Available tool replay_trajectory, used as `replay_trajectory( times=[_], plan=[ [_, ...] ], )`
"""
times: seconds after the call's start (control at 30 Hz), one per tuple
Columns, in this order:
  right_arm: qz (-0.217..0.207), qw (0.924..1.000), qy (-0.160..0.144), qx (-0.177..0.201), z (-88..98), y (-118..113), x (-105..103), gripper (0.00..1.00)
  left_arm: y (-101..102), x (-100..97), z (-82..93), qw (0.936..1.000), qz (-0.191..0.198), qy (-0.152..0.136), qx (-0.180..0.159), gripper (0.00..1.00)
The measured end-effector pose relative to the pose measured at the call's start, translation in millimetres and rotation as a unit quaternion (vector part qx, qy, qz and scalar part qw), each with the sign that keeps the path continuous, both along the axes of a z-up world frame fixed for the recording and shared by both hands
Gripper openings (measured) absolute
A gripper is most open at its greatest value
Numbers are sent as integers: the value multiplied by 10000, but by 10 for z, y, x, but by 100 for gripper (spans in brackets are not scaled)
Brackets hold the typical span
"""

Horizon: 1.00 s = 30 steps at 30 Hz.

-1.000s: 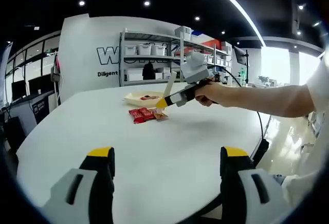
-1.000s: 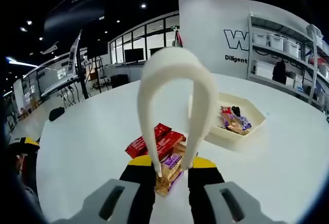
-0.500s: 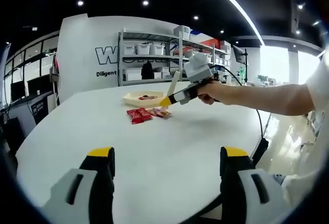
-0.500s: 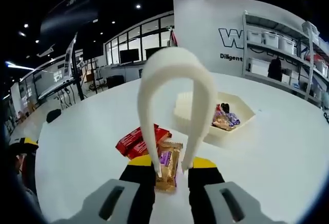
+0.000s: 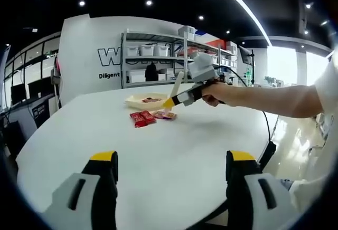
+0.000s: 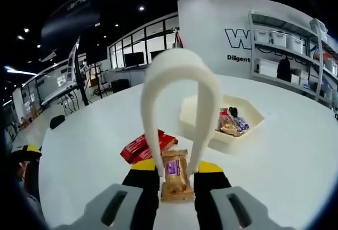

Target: Place the target food into the container with the food tongs after gripping and lifting it, then release it inside without dropping or visibly crushing the food.

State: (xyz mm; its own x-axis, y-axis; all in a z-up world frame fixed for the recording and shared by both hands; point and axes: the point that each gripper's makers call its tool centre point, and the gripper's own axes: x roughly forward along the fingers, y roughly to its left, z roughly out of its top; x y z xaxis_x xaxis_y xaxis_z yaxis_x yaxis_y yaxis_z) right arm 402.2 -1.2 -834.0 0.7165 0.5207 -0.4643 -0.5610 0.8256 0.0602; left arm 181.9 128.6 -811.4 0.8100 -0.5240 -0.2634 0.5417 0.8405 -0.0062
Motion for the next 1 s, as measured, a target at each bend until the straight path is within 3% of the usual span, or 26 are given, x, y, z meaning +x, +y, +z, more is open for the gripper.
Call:
replay_trajectory(
  times=[1.0],
  plan=[
    [46, 9997, 19, -244, -136, 69, 128, 21, 120, 14, -6, 9999, 122, 10, -23, 82]
  ],
)
